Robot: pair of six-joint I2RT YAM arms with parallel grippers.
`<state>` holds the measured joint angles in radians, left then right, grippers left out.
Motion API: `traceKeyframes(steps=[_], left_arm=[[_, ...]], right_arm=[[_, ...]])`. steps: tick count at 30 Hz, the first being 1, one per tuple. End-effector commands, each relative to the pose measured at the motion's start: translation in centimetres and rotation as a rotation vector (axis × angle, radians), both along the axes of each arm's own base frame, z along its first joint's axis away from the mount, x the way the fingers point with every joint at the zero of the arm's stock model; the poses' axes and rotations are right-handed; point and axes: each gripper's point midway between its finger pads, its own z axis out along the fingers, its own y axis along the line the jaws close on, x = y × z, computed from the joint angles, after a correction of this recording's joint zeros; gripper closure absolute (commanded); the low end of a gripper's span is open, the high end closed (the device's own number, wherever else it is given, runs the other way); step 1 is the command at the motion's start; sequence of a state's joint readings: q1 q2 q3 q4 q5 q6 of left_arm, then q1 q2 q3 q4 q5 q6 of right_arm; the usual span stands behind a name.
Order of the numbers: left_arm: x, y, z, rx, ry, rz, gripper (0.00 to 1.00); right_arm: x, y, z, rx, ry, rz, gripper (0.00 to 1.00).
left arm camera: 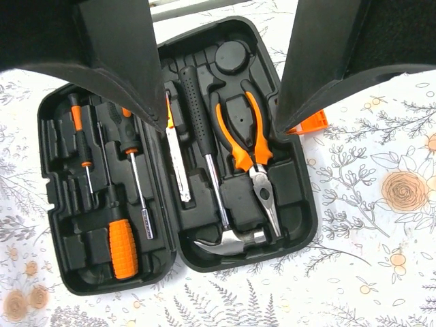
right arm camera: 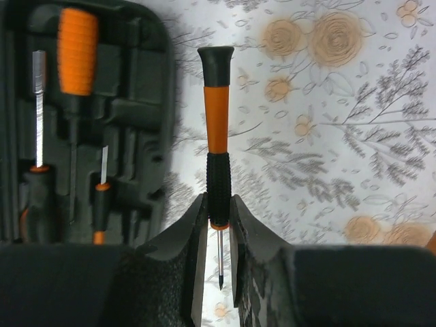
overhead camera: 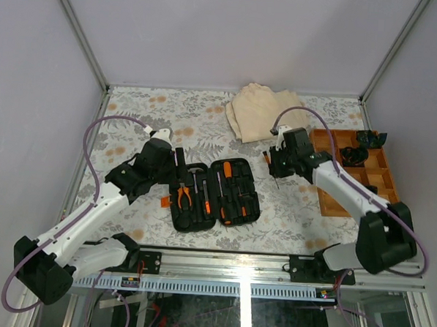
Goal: Sort the tools into containers
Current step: Pick up the screwdriver from the center of the board.
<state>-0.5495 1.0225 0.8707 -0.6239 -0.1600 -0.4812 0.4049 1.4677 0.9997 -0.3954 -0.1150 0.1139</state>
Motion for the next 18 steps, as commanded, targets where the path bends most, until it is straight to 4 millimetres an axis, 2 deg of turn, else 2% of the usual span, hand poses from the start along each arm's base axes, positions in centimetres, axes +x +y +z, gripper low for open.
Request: traceKeyframes(steps=[1, 5, 8, 14, 18], left_arm=[[0.3, -1.5, 1.9, -0.071, -0.060, -0.052, 0.36], [0.3, -3.0, 3.6, -0.144, -0.085, -0.106, 0.35], [0.3, -4.1, 4.9, -0.193, -0.113, -0.155, 0.34], [-0.3, -6.2, 7.2, -0.259, -0.142, -0.291, 0.33], [-1.3, -7.5, 8.7, -0.330, -0.151, -0.361, 0.33]], right_arm=[[-1.5, 3.2, 3.7, 0.141, -0.151, -0.040, 1.00], [-4.3, 5.7, 5.3, 0.205, -0.234, 0.043, 1.00], [-6.5, 7.4, 5.7, 0.237, -0.298, 0.134, 1.00], [-10.0, 10.5, 6.7, 0.220, -0.457, 0.315, 1.00], [-11.6, 12.6, 7.9, 0.201, -0.550, 0.429, 1.00]])
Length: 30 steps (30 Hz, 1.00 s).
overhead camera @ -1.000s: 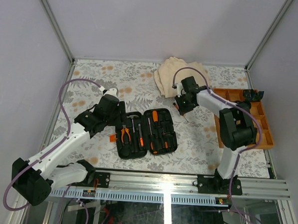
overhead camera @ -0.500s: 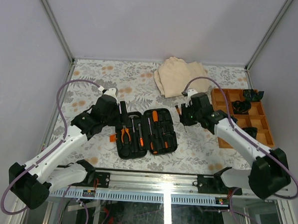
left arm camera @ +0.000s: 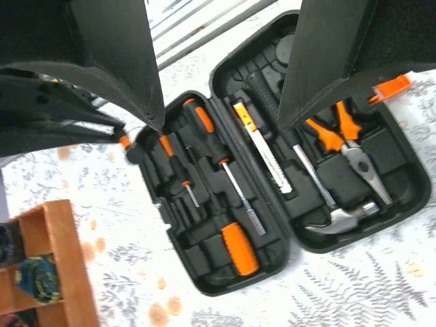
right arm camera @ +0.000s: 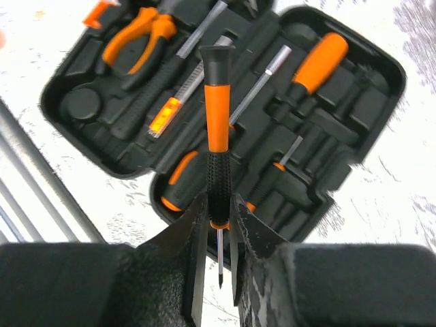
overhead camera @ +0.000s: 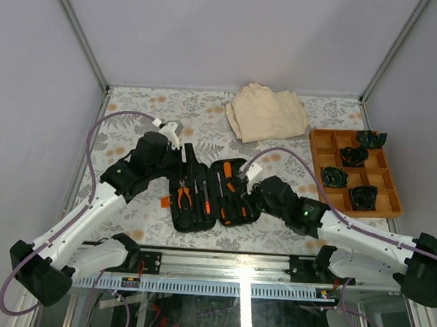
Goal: Sort the tools into containers
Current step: Pick up the screwdriver from the center of the board.
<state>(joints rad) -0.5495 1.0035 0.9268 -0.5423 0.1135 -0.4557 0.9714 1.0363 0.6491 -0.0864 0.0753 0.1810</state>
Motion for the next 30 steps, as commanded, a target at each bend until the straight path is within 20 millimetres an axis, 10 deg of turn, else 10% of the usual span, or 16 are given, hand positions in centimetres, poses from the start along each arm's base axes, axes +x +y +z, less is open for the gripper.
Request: traceKeyframes(steps=[1, 9, 16, 30], left_arm=[[-0.6, -2.7, 4.6, -0.140, -0.106, -0.140, 0.33], [-0.9, -3.0, 7.2, -0.159, -0.133, -0.171, 0.33], [-1.6, -4.4, 7.9, -0.188, -0.117, -0.272, 0.33], [-4.7, -7.0, 3.2, -0.109, 0.021, -0.464, 0.42]], right_arm=[[0.4, 2.6, 3.9, 0.038, -0.205, 0.061, 1.00], [1.4, 3.4, 7.3, 0.139, -0.424, 0.097, 1.00], [0.2, 4.7, 6.4, -0.026, -0.566, 0.376, 1.00], [1.0, 4.8, 8.7, -0.144, -0.801, 0.488, 1.00]])
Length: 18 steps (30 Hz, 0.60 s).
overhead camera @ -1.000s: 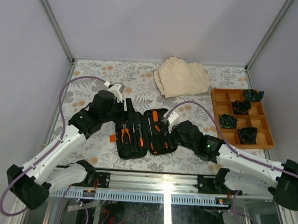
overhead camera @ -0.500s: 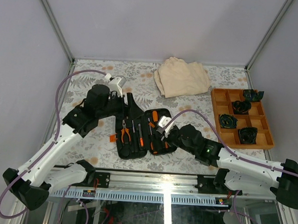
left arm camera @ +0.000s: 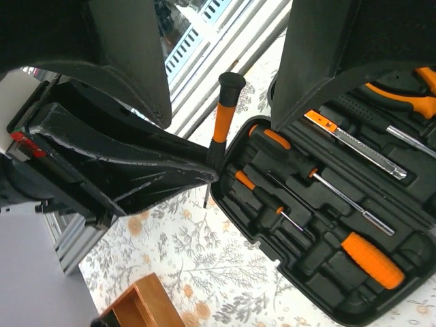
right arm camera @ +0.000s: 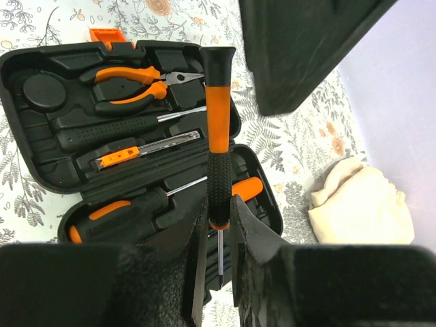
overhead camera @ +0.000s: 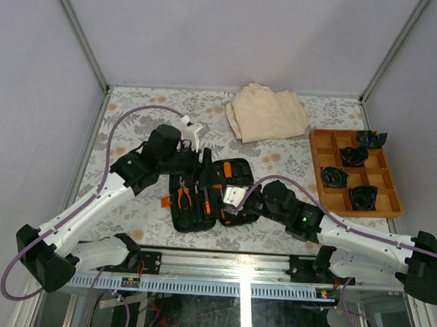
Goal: Sort the tools into containers
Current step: Pick up the screwdriver from the center of the board.
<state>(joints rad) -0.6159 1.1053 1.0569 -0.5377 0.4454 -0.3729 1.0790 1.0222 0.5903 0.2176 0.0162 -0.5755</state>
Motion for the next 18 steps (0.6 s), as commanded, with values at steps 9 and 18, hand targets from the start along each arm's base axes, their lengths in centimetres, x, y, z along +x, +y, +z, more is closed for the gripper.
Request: traceKeyframes(steps=[9, 18], left_arm=[[-1.9, -1.0, -3.0, 0.118, 0.010, -0.119, 0.51], [-2.0, -1.0, -3.0, 0.127, 0.000, -0.130, 0.79]], right_arm=[[0.7, 0.4, 3.9, -0.003, -0.148, 0.037, 1.00], [0.5, 0.2, 3.1, -0.045, -0.140, 0.047, 0.99]])
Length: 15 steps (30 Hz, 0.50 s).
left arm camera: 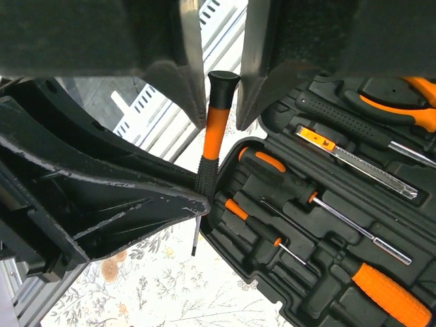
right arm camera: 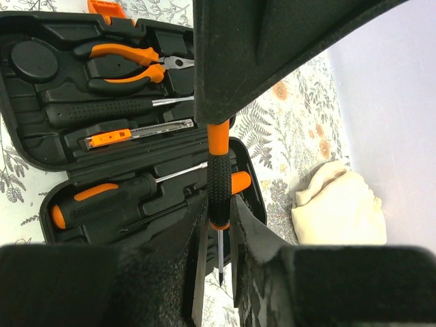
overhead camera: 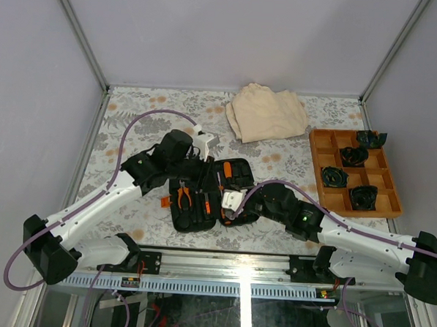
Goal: Sort the tools into containers
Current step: Pick up the screwdriver from the center of the board.
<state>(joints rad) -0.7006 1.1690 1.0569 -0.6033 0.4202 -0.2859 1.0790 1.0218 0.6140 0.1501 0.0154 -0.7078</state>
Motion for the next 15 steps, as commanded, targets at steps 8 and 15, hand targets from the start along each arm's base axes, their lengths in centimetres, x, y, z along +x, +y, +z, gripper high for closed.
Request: traceKeyframes(steps=[8, 15], left_arm=[[-0.2, 0.1, -0.1, 0.010, -0.022, -0.023, 0.99], [1.1, 0.8, 1.1, -0.028, -0.104, 0.088, 1.00]], right_arm=[[0.4, 0.6, 3.9, 0.075, -0.053, -0.003, 0.84], [0.4, -0.7, 5.5, 0.156, -0.030, -0.074, 0.53]])
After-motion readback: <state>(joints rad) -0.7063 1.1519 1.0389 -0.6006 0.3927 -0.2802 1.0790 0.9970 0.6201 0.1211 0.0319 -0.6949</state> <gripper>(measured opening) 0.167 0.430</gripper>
